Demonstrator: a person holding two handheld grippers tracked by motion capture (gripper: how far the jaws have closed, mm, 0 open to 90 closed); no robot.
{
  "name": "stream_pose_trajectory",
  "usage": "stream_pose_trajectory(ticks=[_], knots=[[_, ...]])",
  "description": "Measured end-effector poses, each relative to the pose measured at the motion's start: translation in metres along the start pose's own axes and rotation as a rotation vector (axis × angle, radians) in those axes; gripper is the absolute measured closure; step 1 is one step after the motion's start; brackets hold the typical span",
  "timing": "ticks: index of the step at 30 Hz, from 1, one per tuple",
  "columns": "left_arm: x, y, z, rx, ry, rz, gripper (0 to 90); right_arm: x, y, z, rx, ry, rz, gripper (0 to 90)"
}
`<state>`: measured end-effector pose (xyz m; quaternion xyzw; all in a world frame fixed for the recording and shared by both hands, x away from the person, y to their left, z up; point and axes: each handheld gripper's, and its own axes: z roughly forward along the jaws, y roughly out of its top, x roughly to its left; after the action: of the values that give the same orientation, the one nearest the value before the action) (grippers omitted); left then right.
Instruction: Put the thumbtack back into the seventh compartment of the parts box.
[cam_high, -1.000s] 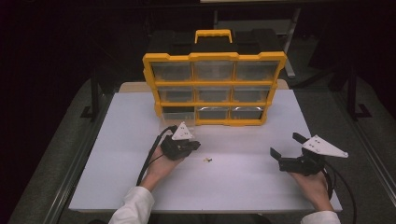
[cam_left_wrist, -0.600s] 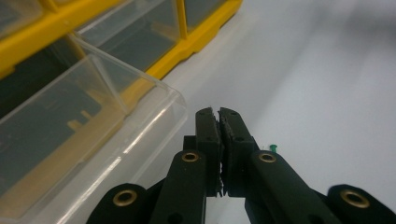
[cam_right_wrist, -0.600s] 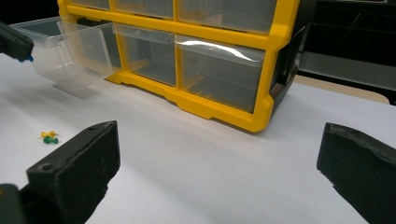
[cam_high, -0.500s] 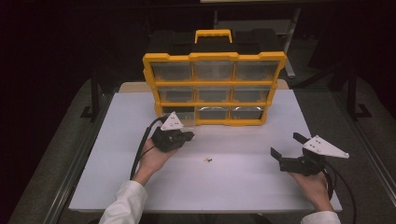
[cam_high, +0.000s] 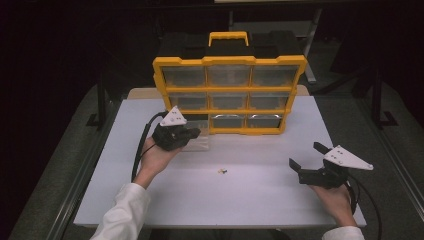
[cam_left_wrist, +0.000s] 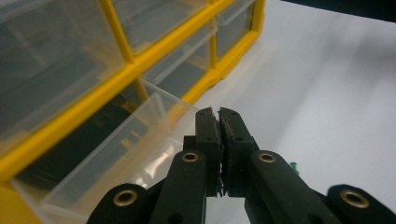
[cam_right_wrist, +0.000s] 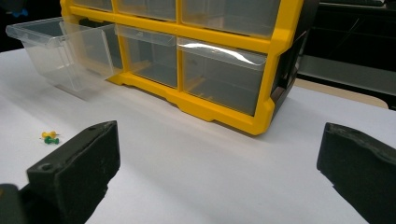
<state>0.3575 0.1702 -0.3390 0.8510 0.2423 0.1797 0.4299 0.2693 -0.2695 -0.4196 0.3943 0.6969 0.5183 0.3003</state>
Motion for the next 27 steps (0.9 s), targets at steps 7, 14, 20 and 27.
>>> stream_pose_trajectory(ticks=[7, 14, 20, 27], knots=[[0.015, 0.017, -0.009, -0.005, 0.028, 0.011, 87.6, -0.001, 0.0, 0.0, 0.001, 0.001, 0.006, 0.0], [0.032, 0.023, -0.017, -0.023, 0.055, -0.012, 87.6, -0.001, 0.0, 0.0, 0.002, 0.003, 0.008, 0.0], [0.041, 0.019, -0.014, -0.043, 0.051, -0.042, 86.9, 0.0, -0.001, 0.0, 0.008, 0.004, 0.005, 0.0], [0.04, 0.017, -0.016, -0.119, 0.066, -0.112, 40.9, -0.001, -0.001, 0.0, 0.016, 0.003, 0.009, 0.0]])
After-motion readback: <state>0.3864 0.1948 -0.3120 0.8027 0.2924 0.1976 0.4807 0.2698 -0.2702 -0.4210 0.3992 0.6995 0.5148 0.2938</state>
